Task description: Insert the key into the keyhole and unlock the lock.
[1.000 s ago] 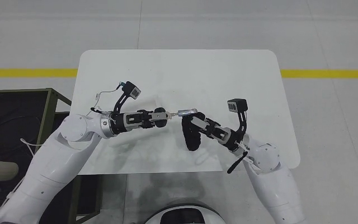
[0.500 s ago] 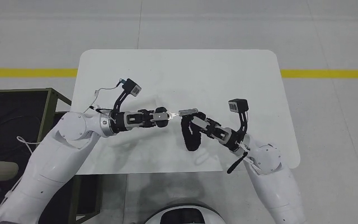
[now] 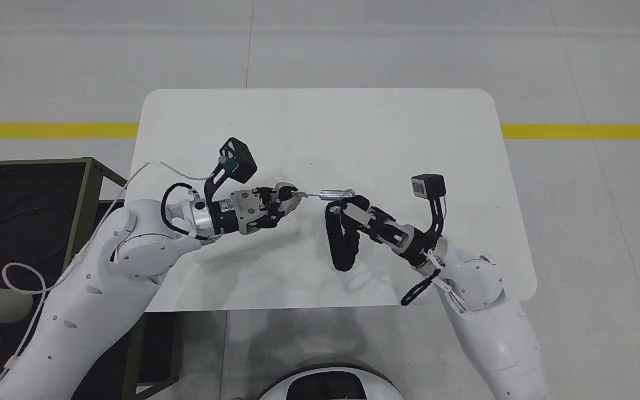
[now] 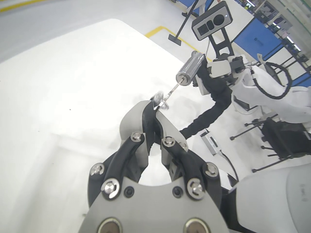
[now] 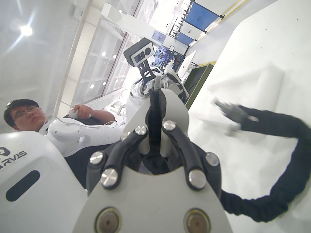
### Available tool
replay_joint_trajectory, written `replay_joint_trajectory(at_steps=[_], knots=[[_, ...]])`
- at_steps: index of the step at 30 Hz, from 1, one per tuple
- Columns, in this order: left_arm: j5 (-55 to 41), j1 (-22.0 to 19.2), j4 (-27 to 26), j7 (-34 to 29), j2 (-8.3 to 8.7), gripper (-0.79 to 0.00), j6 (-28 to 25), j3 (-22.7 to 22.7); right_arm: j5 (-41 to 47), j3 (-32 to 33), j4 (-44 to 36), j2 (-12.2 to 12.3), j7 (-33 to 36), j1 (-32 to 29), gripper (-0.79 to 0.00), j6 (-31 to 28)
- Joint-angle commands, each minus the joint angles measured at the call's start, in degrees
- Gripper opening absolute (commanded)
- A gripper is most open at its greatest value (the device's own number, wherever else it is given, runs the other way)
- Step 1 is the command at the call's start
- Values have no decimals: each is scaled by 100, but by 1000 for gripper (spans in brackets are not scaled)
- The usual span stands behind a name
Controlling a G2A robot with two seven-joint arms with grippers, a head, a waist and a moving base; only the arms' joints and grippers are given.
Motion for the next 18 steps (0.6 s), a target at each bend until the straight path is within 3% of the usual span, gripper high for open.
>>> replay_joint_trajectory(at_steps=[1, 6, 11, 12, 13, 14, 18], knots=[[384, 40, -19, 197, -6, -785, -132, -41, -15, -12, 14, 6, -16, 26, -785, 4], [914, 204, 36, 537, -31, -785, -78, -104, -103, 33, 66, 24, -177, 78, -785, -4], [256, 416, 283, 623, -64, -785, 432, -251, -722, 289, 108, 64, -586, 87, -785, 72], [-102, 490, 313, 699, -78, -517, 632, -301, -950, 342, 104, 72, -713, 76, -785, 113], [-692, 603, 349, 761, -99, 0, 868, -325, -1261, 407, 105, 81, -869, 72, -785, 165], [-1236, 705, 369, 671, -113, 0, 1098, -333, -1608, 457, 99, 89, -1043, 67, -785, 225], [-1358, 731, 353, 625, -115, 0, 1160, -335, -2885, 444, 7, 86, -1884, -24, -785, 402]])
